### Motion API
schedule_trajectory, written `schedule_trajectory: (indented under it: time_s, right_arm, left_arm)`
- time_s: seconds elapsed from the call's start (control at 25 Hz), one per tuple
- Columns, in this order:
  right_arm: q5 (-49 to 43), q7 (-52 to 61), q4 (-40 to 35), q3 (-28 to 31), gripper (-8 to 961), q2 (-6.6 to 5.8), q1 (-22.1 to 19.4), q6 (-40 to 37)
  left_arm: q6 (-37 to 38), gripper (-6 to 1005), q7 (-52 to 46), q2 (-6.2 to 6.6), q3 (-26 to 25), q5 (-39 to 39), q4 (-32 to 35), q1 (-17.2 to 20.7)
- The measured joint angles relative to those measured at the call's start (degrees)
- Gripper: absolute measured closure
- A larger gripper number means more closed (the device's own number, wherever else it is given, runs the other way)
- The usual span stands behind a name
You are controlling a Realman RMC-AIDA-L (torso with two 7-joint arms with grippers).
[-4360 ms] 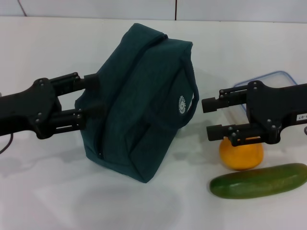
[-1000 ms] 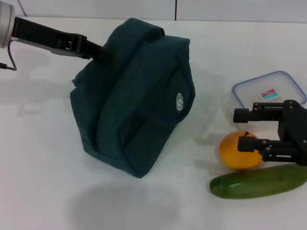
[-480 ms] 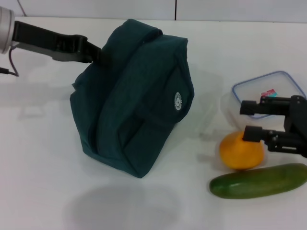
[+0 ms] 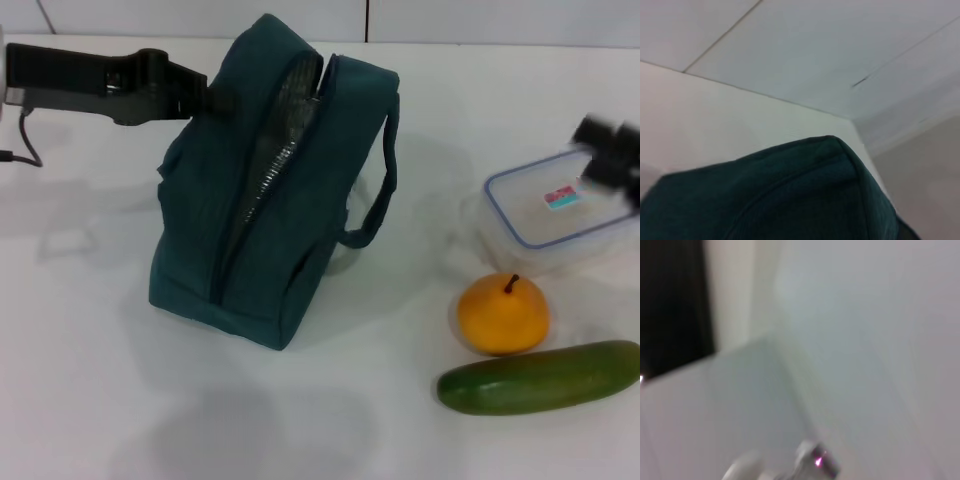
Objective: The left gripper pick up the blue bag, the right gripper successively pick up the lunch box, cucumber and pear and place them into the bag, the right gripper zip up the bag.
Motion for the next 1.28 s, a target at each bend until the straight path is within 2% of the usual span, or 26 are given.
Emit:
schedule_trajectory:
  time_s: [0.24, 0.52, 0.68, 1.12, 1.28]
  right_arm:
    - [1.6, 0.6, 13.1, 14.8, 346, -0.15, -0.9, 4.6]
    - [1.6, 5.3, 20.1, 25.7, 347, 0.39, -4.9, 14.7]
    - [1.6, 5.4, 23.3, 27.4, 347, 0.39, -5.4, 20.0]
    - [5.1, 5.5, 25.6, 27.5, 365, 0.58, -4.1, 28.2]
    - [5.8, 5.9, 27.2, 27.6, 381, 0.72, -2.7, 31.3]
  left_arm:
    - [0.0, 932, 0.3, -0.43, -0.5, -4.6, -0.6, 2.8]
    - [-0.3, 931, 0.7, -0.99, -0.5, -7.9, -0.7, 5.8]
    - [-0.3, 931, 0.7, -1.64, -0.5, -8.1, -0.8, 6.4]
    - [0.2, 931, 0.4, -3.30, -0.1, -8.2, -1.0, 7.2]
    - [0.3, 930, 0.3, -3.37, -0.1, -8.2, -1.0, 7.0]
